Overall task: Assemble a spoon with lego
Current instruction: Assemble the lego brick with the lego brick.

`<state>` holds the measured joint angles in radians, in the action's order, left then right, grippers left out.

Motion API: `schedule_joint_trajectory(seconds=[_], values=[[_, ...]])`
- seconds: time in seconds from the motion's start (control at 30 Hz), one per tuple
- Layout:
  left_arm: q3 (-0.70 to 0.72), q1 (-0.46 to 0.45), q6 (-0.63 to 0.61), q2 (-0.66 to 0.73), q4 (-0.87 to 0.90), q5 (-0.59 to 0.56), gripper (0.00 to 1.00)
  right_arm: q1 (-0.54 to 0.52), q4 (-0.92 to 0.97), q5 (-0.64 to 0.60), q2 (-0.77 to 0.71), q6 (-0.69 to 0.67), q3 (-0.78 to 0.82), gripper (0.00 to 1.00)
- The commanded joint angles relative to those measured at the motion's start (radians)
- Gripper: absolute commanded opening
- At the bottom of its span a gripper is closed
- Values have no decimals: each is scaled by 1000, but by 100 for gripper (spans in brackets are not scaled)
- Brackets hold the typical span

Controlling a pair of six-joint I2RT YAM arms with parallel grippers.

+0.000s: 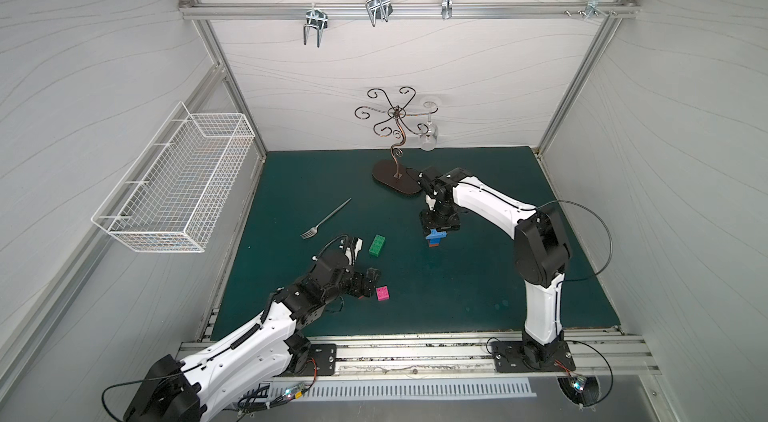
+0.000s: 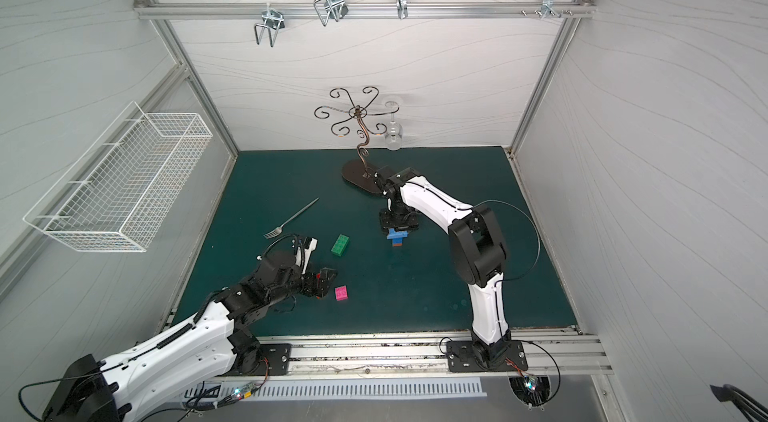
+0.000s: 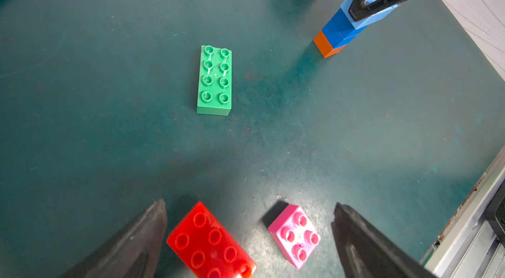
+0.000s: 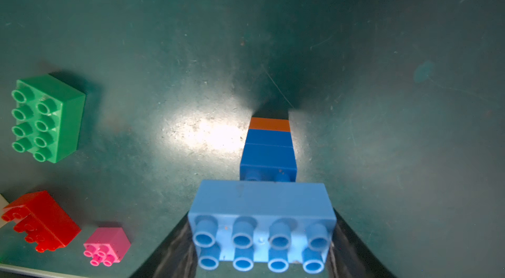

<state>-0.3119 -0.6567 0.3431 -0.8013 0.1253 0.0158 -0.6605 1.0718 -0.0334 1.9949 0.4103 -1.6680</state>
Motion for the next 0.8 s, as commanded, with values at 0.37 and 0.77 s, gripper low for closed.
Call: schedule_joint_trajectory(seconds=[0.37, 0.77], values=[[-16, -5, -10, -1, -12, -14, 100, 8, 2, -10, 59, 9, 43, 60], [-19, -5, -16, -14, -12, -19, 100, -13, -58, -65, 45, 153, 145, 60]])
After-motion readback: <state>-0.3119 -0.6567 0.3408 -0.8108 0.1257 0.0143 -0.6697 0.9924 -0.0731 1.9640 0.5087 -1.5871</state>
